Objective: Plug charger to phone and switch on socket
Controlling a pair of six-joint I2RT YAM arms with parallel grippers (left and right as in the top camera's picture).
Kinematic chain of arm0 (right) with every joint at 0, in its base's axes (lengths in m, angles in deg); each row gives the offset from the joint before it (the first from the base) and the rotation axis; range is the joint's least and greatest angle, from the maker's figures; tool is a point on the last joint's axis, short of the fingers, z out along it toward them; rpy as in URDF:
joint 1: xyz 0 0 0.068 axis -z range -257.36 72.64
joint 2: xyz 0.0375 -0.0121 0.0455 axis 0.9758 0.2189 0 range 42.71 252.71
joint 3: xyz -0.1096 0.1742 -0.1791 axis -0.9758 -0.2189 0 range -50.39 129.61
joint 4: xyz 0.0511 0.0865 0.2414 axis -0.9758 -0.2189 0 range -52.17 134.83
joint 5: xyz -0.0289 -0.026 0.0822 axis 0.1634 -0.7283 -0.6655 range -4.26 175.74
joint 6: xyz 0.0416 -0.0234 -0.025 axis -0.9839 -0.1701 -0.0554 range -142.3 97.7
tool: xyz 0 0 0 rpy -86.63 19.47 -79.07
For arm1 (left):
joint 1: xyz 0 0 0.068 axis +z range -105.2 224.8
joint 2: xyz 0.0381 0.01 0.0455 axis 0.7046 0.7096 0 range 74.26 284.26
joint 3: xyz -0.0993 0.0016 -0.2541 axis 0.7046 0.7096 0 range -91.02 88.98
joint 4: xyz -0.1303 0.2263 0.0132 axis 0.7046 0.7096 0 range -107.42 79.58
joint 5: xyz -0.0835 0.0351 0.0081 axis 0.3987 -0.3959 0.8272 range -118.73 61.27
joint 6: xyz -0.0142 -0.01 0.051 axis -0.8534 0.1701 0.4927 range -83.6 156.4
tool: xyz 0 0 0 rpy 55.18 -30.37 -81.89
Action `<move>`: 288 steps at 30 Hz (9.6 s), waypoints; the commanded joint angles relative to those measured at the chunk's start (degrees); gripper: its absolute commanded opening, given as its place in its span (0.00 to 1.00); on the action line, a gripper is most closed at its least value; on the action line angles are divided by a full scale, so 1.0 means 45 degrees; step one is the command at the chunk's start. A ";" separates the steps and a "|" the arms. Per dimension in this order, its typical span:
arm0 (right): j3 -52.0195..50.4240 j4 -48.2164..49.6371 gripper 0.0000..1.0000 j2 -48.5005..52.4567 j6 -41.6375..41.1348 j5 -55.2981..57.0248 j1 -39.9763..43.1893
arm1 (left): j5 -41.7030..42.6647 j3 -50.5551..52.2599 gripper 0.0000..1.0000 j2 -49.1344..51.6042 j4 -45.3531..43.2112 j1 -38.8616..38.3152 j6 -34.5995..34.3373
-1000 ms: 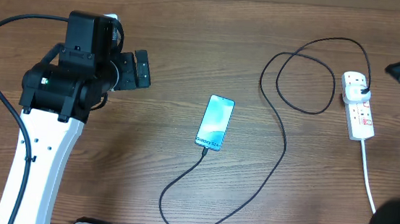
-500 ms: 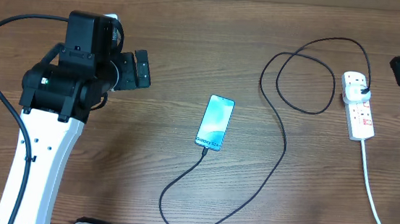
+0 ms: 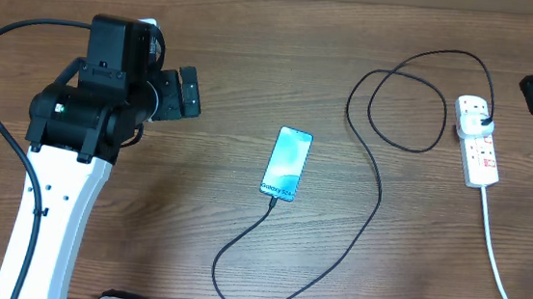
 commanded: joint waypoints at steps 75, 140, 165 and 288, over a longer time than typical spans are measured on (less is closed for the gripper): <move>0.0092 -0.0010 1.00 -0.0010 0.0058 0.0015 -0.0010 | 0.0670 1.9890 1.00 -1.7495 -1.3090 0.1355 0.3371; 0.0092 -0.0010 1.00 -0.0010 0.0058 0.0015 -0.0010 | 0.0656 1.9890 1.00 -1.7490 -1.3104 0.1355 0.3478; 0.0092 -0.0010 1.00 -0.0010 0.0058 0.0015 -0.0010 | 0.0651 1.9890 1.00 -1.7481 -1.3109 0.1355 0.3478; 0.0092 -0.0010 1.00 -0.0010 0.0058 0.0015 -0.0010 | 0.0651 1.9890 1.00 -1.7481 -1.3104 0.1355 0.3478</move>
